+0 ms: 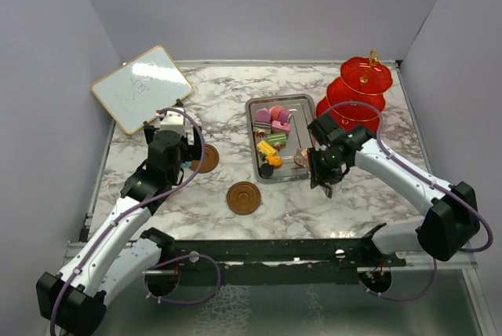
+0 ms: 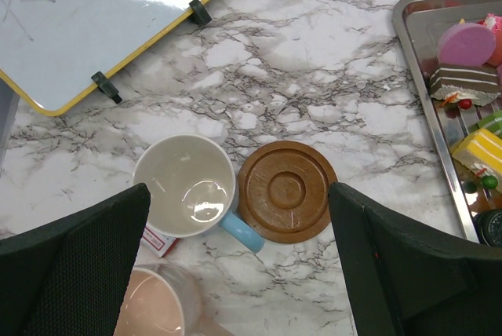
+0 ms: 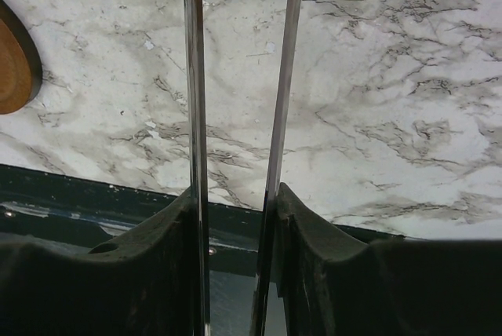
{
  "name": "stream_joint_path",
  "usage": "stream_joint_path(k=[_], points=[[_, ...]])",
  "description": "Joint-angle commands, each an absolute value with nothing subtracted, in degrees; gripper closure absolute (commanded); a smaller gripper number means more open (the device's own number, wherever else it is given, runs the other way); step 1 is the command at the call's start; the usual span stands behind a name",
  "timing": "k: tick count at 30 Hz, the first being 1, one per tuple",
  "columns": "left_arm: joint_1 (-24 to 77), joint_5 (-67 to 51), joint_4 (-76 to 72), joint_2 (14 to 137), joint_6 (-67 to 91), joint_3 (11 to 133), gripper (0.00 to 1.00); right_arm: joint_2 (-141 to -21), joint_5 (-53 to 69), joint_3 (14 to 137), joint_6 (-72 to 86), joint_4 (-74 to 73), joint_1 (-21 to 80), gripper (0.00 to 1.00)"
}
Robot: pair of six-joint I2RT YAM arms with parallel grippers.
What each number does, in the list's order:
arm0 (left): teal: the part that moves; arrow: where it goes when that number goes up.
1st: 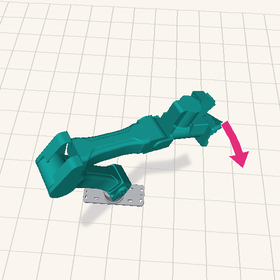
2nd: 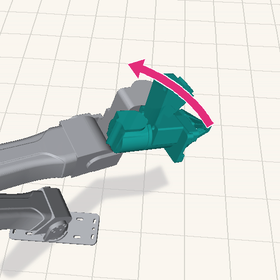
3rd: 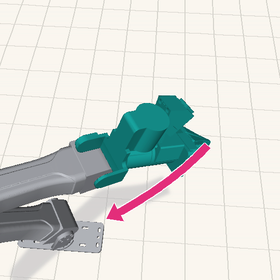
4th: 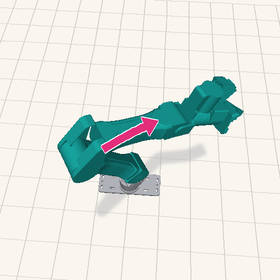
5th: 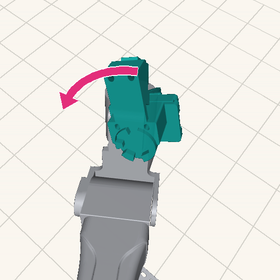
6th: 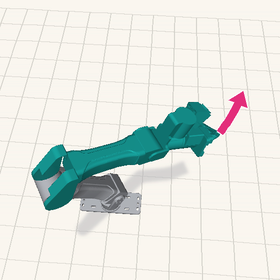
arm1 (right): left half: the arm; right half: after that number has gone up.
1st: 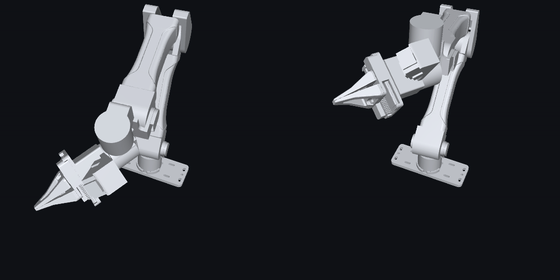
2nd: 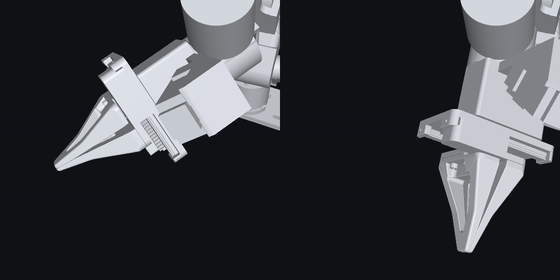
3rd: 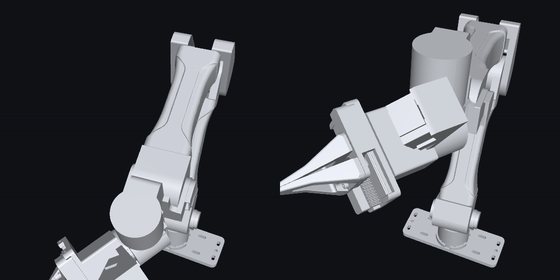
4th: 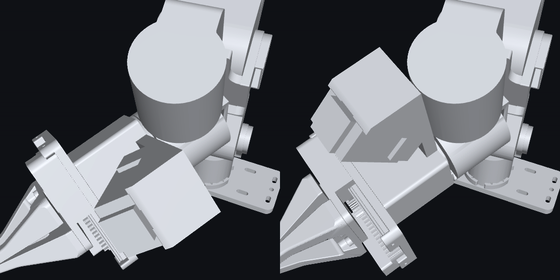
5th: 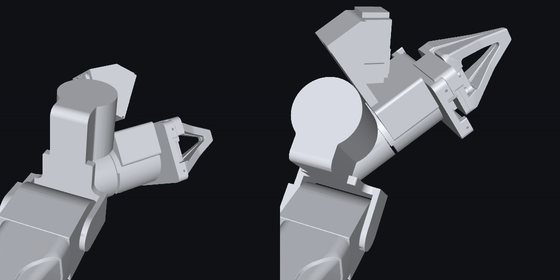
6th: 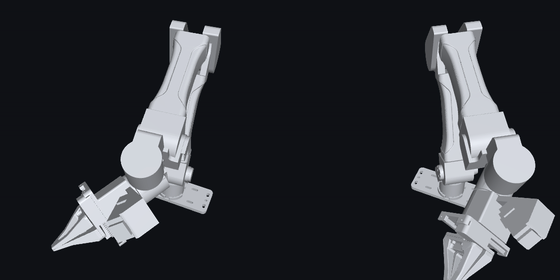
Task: Serve the afternoon tea
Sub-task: Pick up the desert from the tray, then place the desert on the desert table.
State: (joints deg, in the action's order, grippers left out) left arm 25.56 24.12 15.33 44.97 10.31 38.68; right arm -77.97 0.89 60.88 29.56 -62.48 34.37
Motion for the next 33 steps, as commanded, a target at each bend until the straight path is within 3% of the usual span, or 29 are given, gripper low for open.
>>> stream_joint_path(k=[1,14,21,33], points=[[25.3,24.4,15.6,45.0,9.7,39.0,0.01,-74.1,-3.7,62.4,32.0,-61.4,33.9,0.7],[25.3,24.6,15.7,44.3,9.8,38.8,0.01,-65.6,-7.9,62.0,37.5,-63.3,24.0,0.71],[25.3,24.3,16.1,44.9,9.8,39.3,0.01,-66.9,0.6,59.7,33.3,-59.5,13.4,0.71],[25.2,24.2,15.8,44.4,9.8,39.2,0.01,-66.9,2.3,55.7,35.7,-48.3,2.4,0.72]])
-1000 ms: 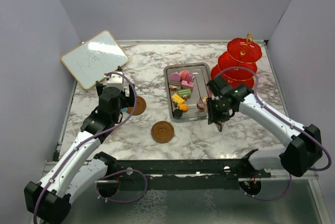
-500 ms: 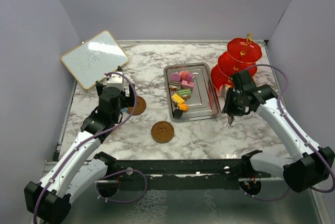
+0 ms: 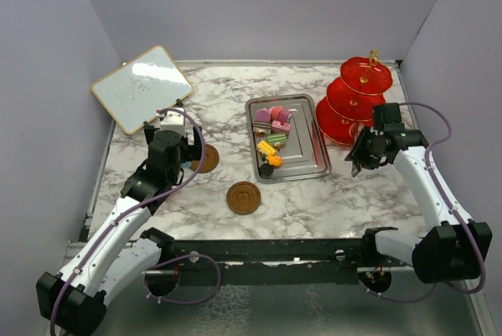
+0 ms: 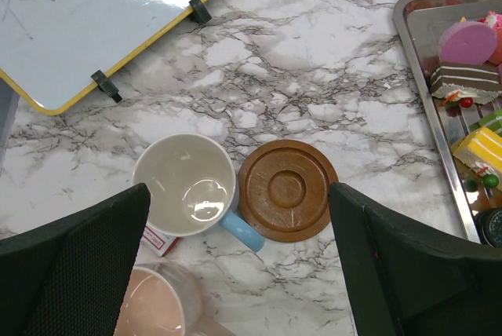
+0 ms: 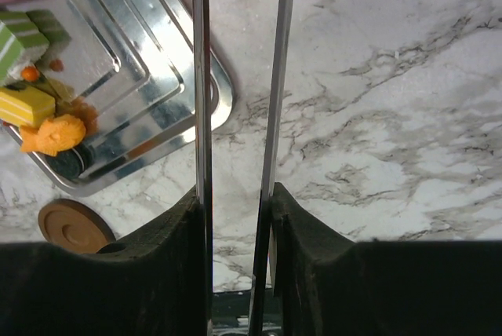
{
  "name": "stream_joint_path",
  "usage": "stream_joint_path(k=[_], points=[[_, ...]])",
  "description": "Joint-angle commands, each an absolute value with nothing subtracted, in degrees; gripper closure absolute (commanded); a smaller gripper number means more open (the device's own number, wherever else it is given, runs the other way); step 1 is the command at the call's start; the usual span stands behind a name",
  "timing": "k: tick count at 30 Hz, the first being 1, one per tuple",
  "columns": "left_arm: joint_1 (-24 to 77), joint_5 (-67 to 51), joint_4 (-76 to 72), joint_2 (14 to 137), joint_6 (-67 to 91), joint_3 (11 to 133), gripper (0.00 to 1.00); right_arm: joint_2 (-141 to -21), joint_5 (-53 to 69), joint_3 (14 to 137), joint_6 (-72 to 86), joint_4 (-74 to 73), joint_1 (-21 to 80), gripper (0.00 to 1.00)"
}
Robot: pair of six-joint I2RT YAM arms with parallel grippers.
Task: Serve the afternoon tea
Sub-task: Place the desert on the desert table.
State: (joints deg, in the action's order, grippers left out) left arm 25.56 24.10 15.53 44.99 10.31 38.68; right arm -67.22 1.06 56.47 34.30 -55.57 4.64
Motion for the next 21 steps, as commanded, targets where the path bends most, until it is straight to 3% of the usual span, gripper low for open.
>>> stream_joint_path(k=[1,7,21], points=[[25.3,24.1,15.8,44.4,9.8,39.1,0.01,-67.5,2.6,55.4,35.6,-48.0,1.4,0.72],[25.3,24.1,15.9,44.2,9.8,39.0,0.01,-69.5,7.4,52.4,32.5,-40.3,-4.1,0.72],[25.3,24.1,16.1,44.1,9.8,39.1,0.01,-77.3,14.0,50.6,32.1,-23.7,-6.0,0.71]])
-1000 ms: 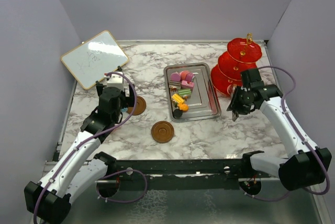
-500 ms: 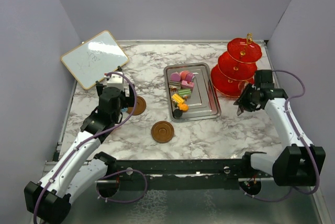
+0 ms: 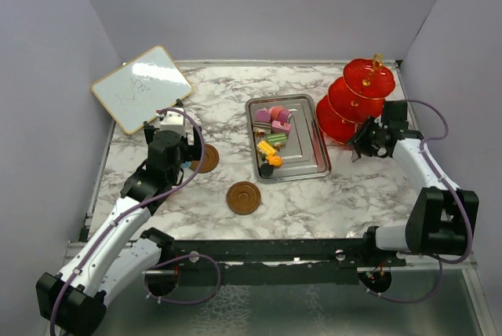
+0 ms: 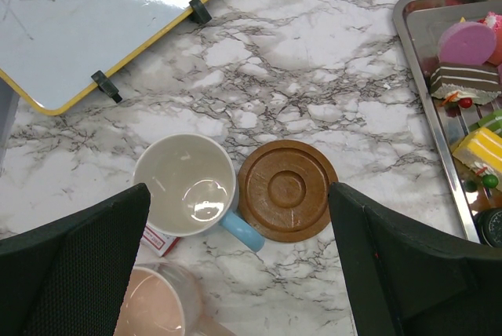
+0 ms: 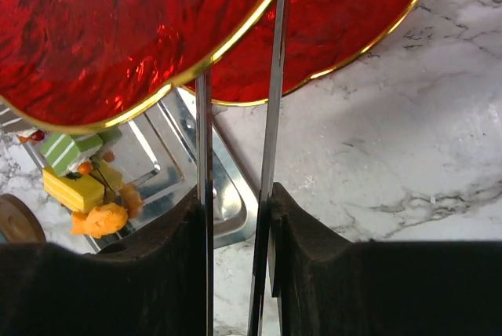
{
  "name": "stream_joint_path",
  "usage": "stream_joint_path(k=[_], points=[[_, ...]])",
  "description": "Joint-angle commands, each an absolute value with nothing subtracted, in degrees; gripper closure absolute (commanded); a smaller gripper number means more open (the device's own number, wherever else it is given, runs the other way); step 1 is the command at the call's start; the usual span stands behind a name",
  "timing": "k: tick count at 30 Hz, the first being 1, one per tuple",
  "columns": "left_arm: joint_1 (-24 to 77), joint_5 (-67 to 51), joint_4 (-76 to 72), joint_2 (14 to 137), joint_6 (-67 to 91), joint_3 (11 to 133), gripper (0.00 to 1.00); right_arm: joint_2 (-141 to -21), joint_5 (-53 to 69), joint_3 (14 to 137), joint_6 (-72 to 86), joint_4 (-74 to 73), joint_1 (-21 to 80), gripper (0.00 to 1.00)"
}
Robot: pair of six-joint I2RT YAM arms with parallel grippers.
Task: Serve the afternoon tea
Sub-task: Place the desert on the desert table.
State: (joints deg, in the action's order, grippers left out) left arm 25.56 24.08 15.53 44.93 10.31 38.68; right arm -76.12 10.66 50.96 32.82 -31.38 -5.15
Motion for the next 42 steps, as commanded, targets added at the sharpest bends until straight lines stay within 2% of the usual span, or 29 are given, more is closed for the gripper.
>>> stream_joint_path(k=[1,16,20,23,28,42], points=[[25.3,24.1,16.1,44.1,9.8,39.1,0.01,-77.5,14.2,50.6,31.7,-23.1,-6.1,0.71],[25.3,24.0,16.2,44.3,9.8,39.1,0.01,-85.6,21.0,49.5,23.7,-15.3,-10.7,0.68],[25.3,24.0,16.2,44.4,9.8,39.1,0.01,-84.5,21.9,50.3,22.8,-16.7,-12.0,0.64],[25.2,24.0,16.2,44.3,9.8,39.1,0.01,-82.8,21.7,50.7,22.2,-18.6,-12.5,0.56],[25.3,23.9,16.2,44.2,9.8,39.2,0.01,-79.9,20.9,50.1,23.0,-20.3,-12.6,0.52],[25.3,23.4,16.5,44.0,10.0,39.5,0.01,-72.2,14.7,47.9,25.7,-34.1,-12.6,0.57]])
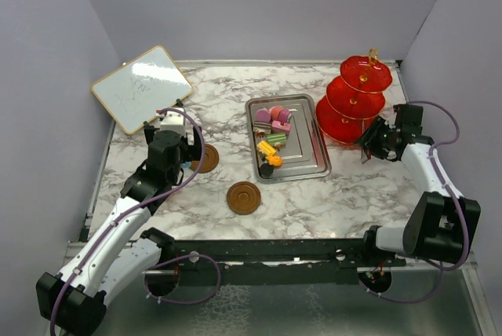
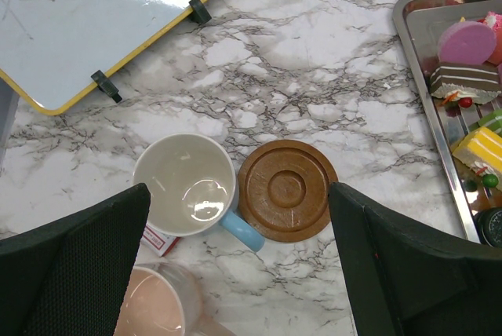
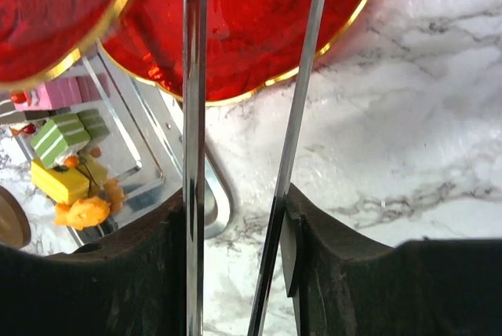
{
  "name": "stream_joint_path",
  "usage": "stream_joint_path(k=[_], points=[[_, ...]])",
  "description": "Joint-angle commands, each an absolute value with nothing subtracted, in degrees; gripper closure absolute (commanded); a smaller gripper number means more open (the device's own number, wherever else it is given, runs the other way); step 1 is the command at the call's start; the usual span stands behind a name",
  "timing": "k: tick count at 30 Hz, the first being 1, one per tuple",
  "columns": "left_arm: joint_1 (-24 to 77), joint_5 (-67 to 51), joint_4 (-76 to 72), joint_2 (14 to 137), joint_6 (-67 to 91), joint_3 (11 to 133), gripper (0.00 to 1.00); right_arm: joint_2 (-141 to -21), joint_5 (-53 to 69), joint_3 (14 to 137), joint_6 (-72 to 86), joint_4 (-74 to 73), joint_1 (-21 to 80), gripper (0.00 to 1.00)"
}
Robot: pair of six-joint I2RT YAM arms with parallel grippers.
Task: Serve the afternoon tea
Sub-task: Place the desert on the desert table.
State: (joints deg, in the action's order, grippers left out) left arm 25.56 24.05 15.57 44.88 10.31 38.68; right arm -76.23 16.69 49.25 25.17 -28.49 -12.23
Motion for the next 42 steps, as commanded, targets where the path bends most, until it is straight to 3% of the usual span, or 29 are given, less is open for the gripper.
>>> stream_joint_path(k=[1,23,35,42], points=[[25.3,23.1,16.5,43.9,10.1,39.5,0.01,-71.5,15.3,47.8,25.5,-35.1,-12.6,0.58],[25.2,23.4,16.5,44.8,10.5,39.5,0.01,-55.7,25.4,52.3,21.8,-57.2,-12.5,0.59],[25.3,24.4,16.3,44.9,10.5,39.4,0.01,-53.2,34.1,52.0,18.0,-61.5,-12.2,0.59],[25.3,24.8,16.3,44.6,11.0,39.4,0.01,-56.5,39.3,54.7,13.2,-63.1,-6.5,0.59]])
